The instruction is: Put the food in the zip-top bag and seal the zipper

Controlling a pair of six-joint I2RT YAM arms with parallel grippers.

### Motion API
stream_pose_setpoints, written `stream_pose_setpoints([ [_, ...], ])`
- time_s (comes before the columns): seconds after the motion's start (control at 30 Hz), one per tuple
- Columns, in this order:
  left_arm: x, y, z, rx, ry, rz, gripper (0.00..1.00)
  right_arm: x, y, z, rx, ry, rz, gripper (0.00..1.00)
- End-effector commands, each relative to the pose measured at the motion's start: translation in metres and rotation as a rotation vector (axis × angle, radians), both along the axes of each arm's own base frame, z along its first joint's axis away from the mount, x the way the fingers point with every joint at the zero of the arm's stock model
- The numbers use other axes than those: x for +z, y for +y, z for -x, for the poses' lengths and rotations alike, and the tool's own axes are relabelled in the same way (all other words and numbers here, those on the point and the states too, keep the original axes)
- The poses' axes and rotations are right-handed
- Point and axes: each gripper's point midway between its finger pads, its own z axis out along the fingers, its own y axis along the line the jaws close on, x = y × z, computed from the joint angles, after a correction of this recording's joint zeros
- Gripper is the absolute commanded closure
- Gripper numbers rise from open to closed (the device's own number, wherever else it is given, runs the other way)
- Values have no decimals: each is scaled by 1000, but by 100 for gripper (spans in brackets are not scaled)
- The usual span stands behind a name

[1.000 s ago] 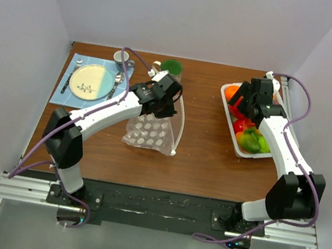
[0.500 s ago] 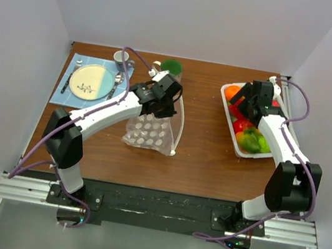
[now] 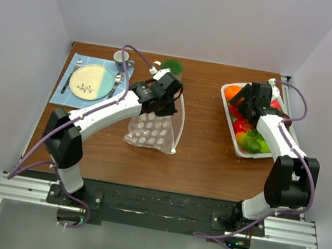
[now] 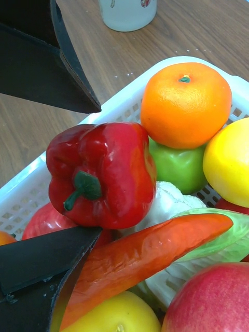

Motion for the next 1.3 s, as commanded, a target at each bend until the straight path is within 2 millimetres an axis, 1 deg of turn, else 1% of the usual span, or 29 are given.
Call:
stream_pose_setpoints([
  [0.0, 25, -4, -5, -13, -52, 25, 100, 8, -4, -10, -17, -60, 0, 9],
  [0.1, 25, -4, -6, -13, -52, 23, 100, 16, 0, -12, -3, -82, -16, 15],
  [0.13, 26, -4, -6, -13, -53, 24, 100, 19, 0, -12, -1, -91, -17, 20],
  [0.2, 27, -4, -6, -11, -54, 24, 100, 24, 1, -11, 2, -100, -23, 26],
  [0.23, 26, -4, -6, -12, -52, 24, 100, 30, 1, -11, 6, -110, -19, 32],
  [0.3, 25, -4, -6, -9, -50, 23, 100, 37, 2, -10, 17, -120, -21, 38],
  [0.33, 27, -4, -6, -8, -51, 25, 100, 40, 3, -9, 20, -119, -22, 44],
  [0.4, 25, -4, -6, -3, -48, 24, 100, 47, 3, -7, 23, -131, -21, 49],
  [0.43, 24, -4, -5, -4, -45, 26, 100, 49, 3, -5, 27, -129, -22, 53],
  [0.53, 23, -5, -6, -3, -42, 31, 100, 59, 5, -1, 31, -139, -31, 60],
  [0.7, 22, -10, -7, -5, -40, 46, 100, 74, 5, 7, 35, -152, -37, 61],
  [0.8, 20, -12, -8, -11, -36, 51, 100, 77, 4, 13, 37, -141, -27, 62],
  [0.9, 19, -15, -9, -13, -35, 56, 100, 83, 5, 20, 50, -139, -22, 63],
  [0.93, 19, -15, -9, -13, -35, 56, 100, 90, 6, 25, 63, -146, -18, 64],
  [0.97, 18, -15, -9, -14, -34, 57, 100, 92, 8, 28, 76, -149, -20, 64],
  [1.0, 19, -16, -10, -14, -36, 62, 100, 95, 13, 31, 99, -153, -30, 64],
  [1.03, 21, -17, -11, -14, -41, 66, 100, 98, 23, 37, 137, -155, -27, 64],
  [1.1, 21, -19, -11, -17, -40, 70, 100, 112, 39, 49, 188, -184, -32, 63],
  [1.13, 22, -20, -12, -18, -41, 73, 100, 114, 60, 57, 246, -189, -38, 63],
  [1.17, 21, -20, -12, -18, -39, 71, 100, 123, 71, 65, 278, -213, -44, 63],
  [1.2, 21, -21, -13, -21, -38, 74, 100, 125, 83, 71, 306, -219, -54, 63],
  [1.23, 21, -22, -13, -20, -36, 74, 100, 127, 105, 80, 363, -229, -63, 63],
  [1.27, 20, -23, -13, -20, -33, 76, 100, 132, 115, 87, 389, -244, -73, 63],
])
